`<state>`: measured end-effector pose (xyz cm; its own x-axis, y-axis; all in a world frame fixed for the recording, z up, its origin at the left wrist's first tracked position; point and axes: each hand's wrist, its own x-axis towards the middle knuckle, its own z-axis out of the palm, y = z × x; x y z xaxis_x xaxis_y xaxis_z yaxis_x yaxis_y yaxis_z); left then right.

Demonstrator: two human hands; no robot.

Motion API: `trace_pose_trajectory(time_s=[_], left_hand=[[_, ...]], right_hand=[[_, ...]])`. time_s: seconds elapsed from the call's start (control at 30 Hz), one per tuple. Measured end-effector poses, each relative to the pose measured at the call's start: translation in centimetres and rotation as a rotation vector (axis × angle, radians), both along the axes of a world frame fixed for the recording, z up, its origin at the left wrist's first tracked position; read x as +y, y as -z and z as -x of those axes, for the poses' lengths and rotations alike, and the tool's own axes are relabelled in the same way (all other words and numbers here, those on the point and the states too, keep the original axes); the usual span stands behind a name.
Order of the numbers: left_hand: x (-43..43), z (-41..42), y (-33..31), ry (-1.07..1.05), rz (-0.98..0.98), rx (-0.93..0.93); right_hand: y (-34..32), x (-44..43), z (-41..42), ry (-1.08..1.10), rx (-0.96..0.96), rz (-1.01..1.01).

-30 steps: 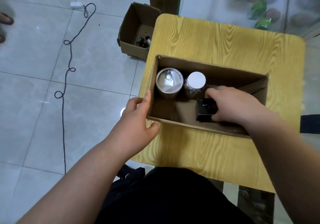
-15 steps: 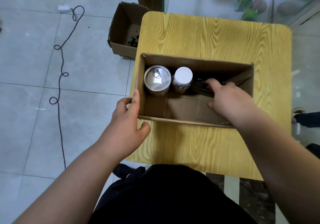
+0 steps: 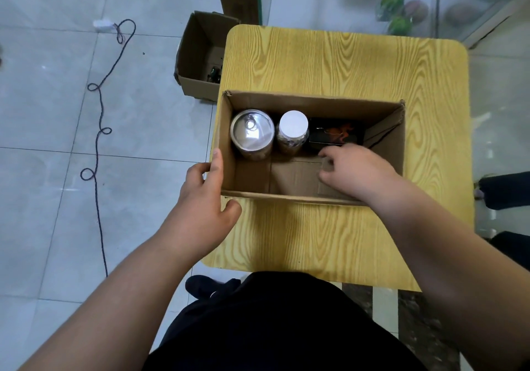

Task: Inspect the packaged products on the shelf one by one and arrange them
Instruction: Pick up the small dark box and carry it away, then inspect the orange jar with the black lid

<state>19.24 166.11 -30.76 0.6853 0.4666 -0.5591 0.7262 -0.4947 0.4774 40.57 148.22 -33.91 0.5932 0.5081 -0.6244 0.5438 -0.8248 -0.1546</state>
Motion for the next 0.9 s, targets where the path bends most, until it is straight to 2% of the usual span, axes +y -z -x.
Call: trace_pose_trajectory(time_s=[0.2, 0.37, 0.47, 0.57, 0.63, 0.73, 0.9], left_hand=[[0.0, -0.3, -0.1, 0.014, -0.008, -0.007], [0.4, -0.3, -1.2, -0.028, -0.003, -0.072], [0.9, 0.7, -2.3, 0.025, -0.161, -0.139], [2.0, 3.4, -3.2, 0.117, -0.444, -0.165], [3.0, 6.1, -3.6, 0.14, -0.554, -0.126], [4.3, 11.1, -4.6, 0.096, -0.615, -0.038], [5.0, 21.2, -6.5, -0.114, -0.655, 0.077]], right_hand=[[-0.3, -0.2, 0.3, -0.047, -0.013, 0.056], [-2.5, 0.6, 2.2, -0.173, -0.143, -0.14], [-4.3, 2.2, 4.7, -0.264, -0.186, -0.396], [-5.4, 5.1, 7.7, -0.385, -0.19, -0.589], [-5.9, 7.3, 10.2, -0.459, -0.146, -0.63], [-6.8, 10.7, 14.8, -0.579, -0.091, -0.617], [-8.6, 16.3, 23.4, -0.859, -0.033, -0.62]])
